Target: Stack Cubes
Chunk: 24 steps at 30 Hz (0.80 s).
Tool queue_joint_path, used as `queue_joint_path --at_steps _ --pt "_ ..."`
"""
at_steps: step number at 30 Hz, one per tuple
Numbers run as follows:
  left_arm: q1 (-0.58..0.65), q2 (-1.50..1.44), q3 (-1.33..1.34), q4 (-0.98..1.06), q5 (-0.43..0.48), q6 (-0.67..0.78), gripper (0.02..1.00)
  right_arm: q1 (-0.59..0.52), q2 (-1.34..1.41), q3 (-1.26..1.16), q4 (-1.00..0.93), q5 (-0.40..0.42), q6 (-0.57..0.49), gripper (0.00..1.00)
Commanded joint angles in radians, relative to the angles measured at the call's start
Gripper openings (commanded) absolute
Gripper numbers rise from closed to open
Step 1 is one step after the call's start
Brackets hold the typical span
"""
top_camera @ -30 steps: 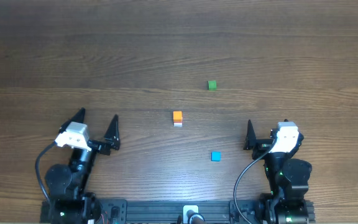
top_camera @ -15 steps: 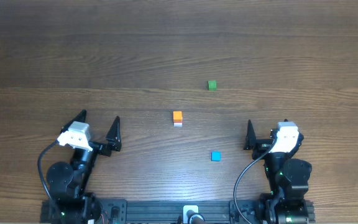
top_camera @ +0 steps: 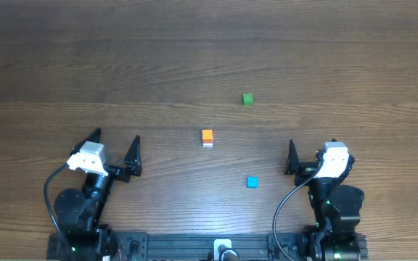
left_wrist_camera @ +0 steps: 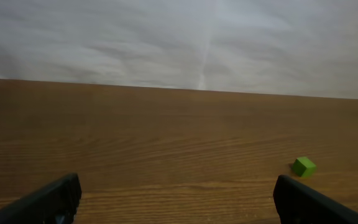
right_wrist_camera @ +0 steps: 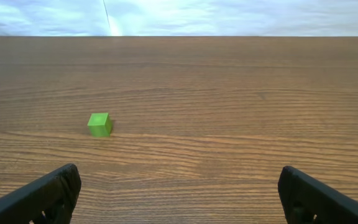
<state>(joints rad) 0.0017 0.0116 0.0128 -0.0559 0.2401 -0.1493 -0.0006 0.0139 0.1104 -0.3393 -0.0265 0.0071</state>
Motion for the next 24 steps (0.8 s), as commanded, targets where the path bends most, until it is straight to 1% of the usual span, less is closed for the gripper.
queue_joint_path --at_steps 1,2,4,6,7,9,11,13,17,22,24 --pt "-0.004 -0.004 -0.006 0.002 0.013 0.015 0.996 -0.005 -0.008 -0.007 0.024 -0.022 0.038 0.993" --pt "-0.004 -0.004 -0.006 0.002 0.013 0.015 0.998 -0.005 -0.008 -0.007 0.037 -0.049 0.068 0.991" --pt "-0.004 -0.004 -0.006 0.002 0.013 0.015 0.998 -0.005 -0.008 -0.007 0.061 -0.083 0.093 0.993" --pt "-0.004 -0.004 -0.006 0.002 0.013 0.015 0.998 -0.005 -0.008 -0.007 0.093 -0.111 0.098 0.993" --pt "-0.004 -0.004 -0.006 0.002 0.013 0.015 0.996 -0.005 -0.008 -0.007 0.119 -0.142 0.116 0.993" --pt "-0.004 -0.004 -0.006 0.002 0.013 0.015 1.0 -0.005 -0.008 -0.007 0.191 -0.229 0.128 0.993" --pt "-0.004 -0.004 -0.006 0.002 0.013 0.015 0.998 -0.005 -0.008 -0.006 0.253 -0.272 0.14 0.991" --pt "-0.004 -0.004 -0.006 0.002 0.013 0.015 0.998 -0.005 -0.008 0.01 0.277 -0.272 0.182 0.993" --pt "-0.004 -0.004 -0.006 0.002 0.013 0.015 0.998 -0.005 0.048 0.113 0.255 -0.304 0.186 0.993" --pt "-0.004 -0.004 -0.006 0.002 0.013 0.015 1.0 -0.005 0.262 0.369 0.098 -0.309 0.089 0.993" --pt "-0.004 -0.004 -0.006 0.002 0.013 0.015 0.998 -0.005 0.37 0.48 0.034 -0.309 0.073 0.993"
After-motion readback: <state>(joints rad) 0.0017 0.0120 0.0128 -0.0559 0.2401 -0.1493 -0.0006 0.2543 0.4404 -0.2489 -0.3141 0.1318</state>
